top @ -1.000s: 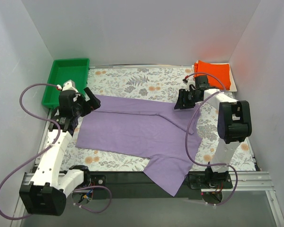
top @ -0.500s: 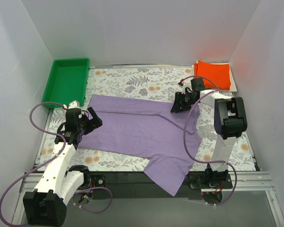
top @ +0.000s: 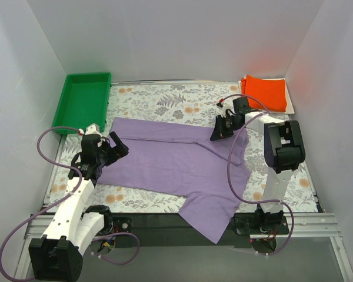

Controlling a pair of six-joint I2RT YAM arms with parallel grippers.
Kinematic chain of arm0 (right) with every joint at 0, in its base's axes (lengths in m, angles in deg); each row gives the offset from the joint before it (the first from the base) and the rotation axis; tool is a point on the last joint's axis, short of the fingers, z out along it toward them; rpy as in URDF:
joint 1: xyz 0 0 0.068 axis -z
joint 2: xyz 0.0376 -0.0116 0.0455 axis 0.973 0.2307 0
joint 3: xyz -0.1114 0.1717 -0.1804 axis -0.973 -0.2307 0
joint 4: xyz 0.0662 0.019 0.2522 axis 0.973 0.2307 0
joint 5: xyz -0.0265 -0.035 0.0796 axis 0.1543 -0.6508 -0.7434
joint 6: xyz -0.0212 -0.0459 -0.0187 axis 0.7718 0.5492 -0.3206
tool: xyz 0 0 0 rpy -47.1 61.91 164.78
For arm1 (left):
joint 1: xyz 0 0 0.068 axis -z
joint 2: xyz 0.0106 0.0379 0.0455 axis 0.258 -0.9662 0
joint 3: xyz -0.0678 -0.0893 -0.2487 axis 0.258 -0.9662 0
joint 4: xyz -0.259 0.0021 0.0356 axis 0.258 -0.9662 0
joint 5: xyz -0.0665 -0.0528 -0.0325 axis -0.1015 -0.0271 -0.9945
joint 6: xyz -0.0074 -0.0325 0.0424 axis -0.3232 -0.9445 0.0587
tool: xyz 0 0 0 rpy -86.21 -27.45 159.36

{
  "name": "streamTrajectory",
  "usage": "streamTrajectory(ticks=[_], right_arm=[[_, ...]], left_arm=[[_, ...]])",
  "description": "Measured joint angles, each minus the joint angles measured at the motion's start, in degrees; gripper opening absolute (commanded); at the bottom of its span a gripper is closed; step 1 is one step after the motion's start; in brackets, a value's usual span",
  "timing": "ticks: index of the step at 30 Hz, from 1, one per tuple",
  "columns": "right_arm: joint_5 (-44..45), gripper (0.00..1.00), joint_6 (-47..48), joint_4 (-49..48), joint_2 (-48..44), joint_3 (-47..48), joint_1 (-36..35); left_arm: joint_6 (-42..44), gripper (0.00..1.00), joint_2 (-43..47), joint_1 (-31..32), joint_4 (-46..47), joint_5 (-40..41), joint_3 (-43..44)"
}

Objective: Fold and stack the t-shirts
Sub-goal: Fold the tshirt

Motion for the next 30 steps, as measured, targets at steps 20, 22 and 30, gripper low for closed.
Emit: streamTrajectory(ticks=[20,22,30], right_arm=[[9.2,0.01,-4.1,0.6,-12.9,-9.1,-7.6],[9.9,0.01,-5.3,0.7,-13.7,-10.3,-8.9],[8.3,0.34,-9.1,2.1,-13.8,-12.8,-15.6]], left_arm=[[0.0,0.93,0.0,0.0,1.1,-0.3,0.0],[0.0,0.93,0.0,0.0,1.2,-0.3,0.0],[0.0,0.93,0.0,0.0,1.2,-0.3,0.0]])
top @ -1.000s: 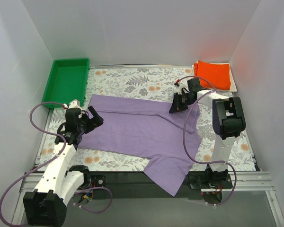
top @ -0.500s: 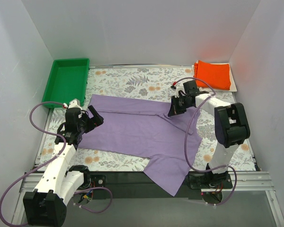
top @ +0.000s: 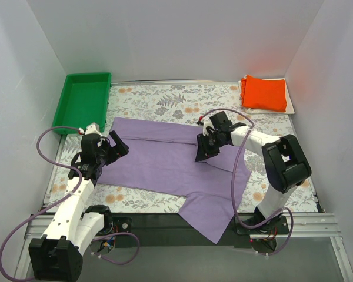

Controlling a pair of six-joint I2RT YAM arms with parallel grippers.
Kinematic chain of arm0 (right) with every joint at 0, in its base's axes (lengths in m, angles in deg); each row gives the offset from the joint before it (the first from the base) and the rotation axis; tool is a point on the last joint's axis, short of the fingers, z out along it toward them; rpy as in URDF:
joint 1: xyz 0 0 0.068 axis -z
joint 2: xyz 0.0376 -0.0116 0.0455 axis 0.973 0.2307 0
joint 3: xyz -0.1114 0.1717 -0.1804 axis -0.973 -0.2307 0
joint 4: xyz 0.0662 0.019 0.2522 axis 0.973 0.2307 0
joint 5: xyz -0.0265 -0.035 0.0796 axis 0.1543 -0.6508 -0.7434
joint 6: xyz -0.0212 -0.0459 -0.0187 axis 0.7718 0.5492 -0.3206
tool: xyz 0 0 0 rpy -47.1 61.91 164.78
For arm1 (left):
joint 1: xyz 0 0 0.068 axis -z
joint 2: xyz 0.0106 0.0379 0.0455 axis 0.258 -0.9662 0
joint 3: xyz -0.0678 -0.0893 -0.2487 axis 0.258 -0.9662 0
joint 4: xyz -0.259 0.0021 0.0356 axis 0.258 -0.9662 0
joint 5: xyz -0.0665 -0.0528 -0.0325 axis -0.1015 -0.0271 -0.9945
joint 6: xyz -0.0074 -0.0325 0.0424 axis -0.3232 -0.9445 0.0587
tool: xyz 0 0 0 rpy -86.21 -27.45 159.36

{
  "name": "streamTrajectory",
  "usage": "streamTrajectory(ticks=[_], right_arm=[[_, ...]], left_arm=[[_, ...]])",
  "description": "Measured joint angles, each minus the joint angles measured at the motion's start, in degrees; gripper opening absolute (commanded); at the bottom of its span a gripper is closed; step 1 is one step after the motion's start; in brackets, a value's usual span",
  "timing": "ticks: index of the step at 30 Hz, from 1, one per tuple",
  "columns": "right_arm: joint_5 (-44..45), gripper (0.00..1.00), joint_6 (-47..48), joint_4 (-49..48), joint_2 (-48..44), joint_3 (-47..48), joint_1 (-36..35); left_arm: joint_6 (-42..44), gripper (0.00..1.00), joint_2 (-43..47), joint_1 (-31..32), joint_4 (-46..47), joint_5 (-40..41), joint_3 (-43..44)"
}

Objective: Fold and stack the t-shirts
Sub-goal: Fold the tshirt

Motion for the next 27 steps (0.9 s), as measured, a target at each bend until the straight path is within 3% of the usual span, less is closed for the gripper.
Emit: streamTrajectory(ticks=[8,13,21,27], right_arm=[[2.8,0.47,0.3,4.9,-1.5,0.5,-2.0],[11.2,0.50,-1.1,6.3,-6.6,2.8,5.0],[16.6,0.50,-7.3,2.4,-7.6,4.4,23.6],[16.3,0.50,-9.3,0.3,-2.9,4.8,29.7]], left_arm=[[0.0,0.92,0.0,0.0,0.0,0.0,0.0],[0.3,0.92,-2.8,0.0,0.3,0.0,0.6],[0.8,0.92,-20.5,0.0,5.1,0.1,11.3],[0.6,0.92,-35.8,0.0,10.6,0.0,20.0]])
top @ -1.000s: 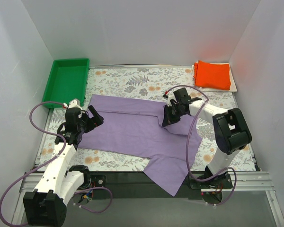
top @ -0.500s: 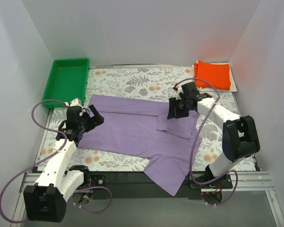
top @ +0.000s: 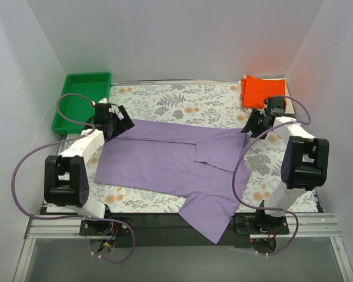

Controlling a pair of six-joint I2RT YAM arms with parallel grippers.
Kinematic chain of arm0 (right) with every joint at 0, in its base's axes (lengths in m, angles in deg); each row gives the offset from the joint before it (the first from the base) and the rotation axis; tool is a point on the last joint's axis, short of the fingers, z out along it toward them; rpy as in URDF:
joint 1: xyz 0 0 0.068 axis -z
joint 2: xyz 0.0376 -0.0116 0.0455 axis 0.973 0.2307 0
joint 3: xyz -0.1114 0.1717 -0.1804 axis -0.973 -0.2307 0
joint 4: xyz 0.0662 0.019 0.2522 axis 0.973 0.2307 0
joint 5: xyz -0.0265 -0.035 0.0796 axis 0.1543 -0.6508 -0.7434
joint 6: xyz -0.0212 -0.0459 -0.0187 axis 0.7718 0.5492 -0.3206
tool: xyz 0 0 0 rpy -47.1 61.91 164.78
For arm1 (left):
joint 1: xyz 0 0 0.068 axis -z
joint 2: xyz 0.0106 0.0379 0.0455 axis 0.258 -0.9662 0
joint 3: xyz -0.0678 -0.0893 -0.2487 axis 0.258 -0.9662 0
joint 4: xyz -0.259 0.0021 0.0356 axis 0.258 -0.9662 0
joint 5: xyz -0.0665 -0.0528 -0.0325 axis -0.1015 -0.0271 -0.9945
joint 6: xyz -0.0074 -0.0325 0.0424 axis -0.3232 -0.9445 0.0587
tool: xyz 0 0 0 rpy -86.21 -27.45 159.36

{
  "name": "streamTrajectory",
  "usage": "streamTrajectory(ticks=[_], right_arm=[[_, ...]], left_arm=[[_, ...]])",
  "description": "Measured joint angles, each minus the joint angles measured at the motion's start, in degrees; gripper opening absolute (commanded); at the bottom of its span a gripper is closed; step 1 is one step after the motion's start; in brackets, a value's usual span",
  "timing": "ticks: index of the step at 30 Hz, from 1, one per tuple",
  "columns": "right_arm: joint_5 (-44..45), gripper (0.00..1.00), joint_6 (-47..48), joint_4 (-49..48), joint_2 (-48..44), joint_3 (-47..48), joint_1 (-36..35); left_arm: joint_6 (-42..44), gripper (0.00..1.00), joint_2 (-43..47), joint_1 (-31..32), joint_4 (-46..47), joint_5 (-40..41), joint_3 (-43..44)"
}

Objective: Fold and stack the t-shirts
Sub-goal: Fold the tshirt

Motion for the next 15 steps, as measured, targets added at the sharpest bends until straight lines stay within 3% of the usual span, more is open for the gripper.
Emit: streamTrajectory(ticks=[3,9,13,15], right_arm=[[-1.2,0.47,-0.2,-1.2,3.3,0.2,1.3],[-4.4,0.24,0.0,-2.5,8.3,0.8,1.3],[-5.7,0.01,0.9,-2.5,11.7,3.5,1.3],[-6.0,0.01,1.6,-2.6,13.6,5.8,1.3]], left_arm=[[-0.4,0.92,-8.0,0.0,1.4,0.1,3.8],[-1.3,0.92,-19.7,0.0,2.6,0.1,8.8],[-1.4,0.92,-23.3,0.0,3.5,0.2,12.9],[-1.5,0.92,-25.1,0.0,3.7,0.2,14.8]])
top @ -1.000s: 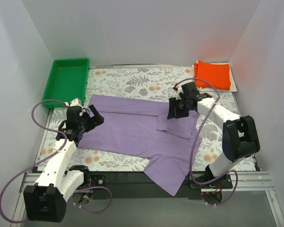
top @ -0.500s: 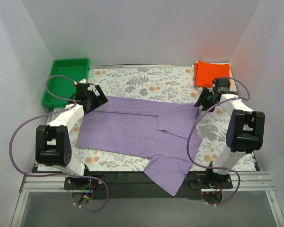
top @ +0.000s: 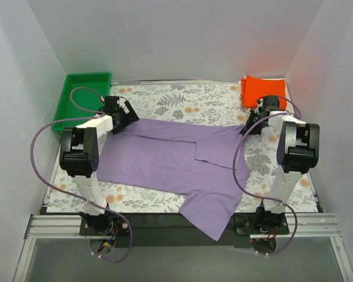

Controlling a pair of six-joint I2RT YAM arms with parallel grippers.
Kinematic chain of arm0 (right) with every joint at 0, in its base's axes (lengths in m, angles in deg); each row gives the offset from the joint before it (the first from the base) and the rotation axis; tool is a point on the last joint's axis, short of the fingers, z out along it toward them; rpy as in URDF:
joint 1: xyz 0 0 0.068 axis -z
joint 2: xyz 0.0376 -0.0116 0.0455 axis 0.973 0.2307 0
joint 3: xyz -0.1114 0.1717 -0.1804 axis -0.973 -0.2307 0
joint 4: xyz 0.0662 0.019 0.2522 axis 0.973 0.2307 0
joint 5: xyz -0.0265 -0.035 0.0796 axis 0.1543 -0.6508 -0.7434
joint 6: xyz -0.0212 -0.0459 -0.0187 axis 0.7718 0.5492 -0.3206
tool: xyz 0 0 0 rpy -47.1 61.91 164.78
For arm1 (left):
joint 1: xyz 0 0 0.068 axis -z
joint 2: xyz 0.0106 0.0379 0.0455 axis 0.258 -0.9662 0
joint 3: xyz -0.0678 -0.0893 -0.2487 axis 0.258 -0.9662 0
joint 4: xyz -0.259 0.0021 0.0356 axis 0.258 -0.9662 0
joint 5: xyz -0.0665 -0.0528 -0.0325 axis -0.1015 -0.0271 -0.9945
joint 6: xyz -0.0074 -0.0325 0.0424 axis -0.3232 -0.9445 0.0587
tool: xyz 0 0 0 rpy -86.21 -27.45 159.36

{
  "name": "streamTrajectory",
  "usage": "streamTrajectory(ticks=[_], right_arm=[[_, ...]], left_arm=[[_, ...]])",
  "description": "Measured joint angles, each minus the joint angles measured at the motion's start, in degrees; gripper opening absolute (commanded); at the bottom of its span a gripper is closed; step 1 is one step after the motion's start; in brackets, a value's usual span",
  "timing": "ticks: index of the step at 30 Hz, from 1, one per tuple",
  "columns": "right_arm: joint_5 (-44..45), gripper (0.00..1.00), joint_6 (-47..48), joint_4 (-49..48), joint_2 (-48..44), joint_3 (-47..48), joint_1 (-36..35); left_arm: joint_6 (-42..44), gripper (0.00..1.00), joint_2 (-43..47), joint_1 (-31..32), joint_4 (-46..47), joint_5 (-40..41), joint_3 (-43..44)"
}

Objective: Fold and stack the t-shirts
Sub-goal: Fold the tshirt

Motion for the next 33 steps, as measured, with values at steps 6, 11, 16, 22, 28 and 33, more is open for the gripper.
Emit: streamTrajectory(ticks=[6,11,16,22,28,33], right_arm=[[-0.2,0.01,3.1,-0.3,7.7,10.1,0.0],[0.0,0.06,4.5,-1.2,12.7,17.4,0.0],[0.0,0.27,5.4,-0.9,12.8,18.5,0.0],[0.1,0.53,6.5,1.4,3.2,12.3,0.1],[1.4,0.58,7.8,5.5,-17.5,2.8,-1.0],[4.3,0.58,8.4,9.9,-30.0,-5.1,-5.1]], left_arm=[[-0.9,0.92,-7.0,-0.4,1.3,-0.2,8.5],[-1.5,0.92,-12.9,-1.2,1.9,-0.9,16.4],[-1.8,0.93,-13.1,-1.3,0.3,-1.1,17.7],[-2.5,0.96,-4.6,-1.6,-9.7,2.4,13.9],[-4.1,0.98,15.6,-1.8,-18.7,6.5,8.2],[-7.6,0.86,34.9,-1.8,-25.0,10.9,-4.0]])
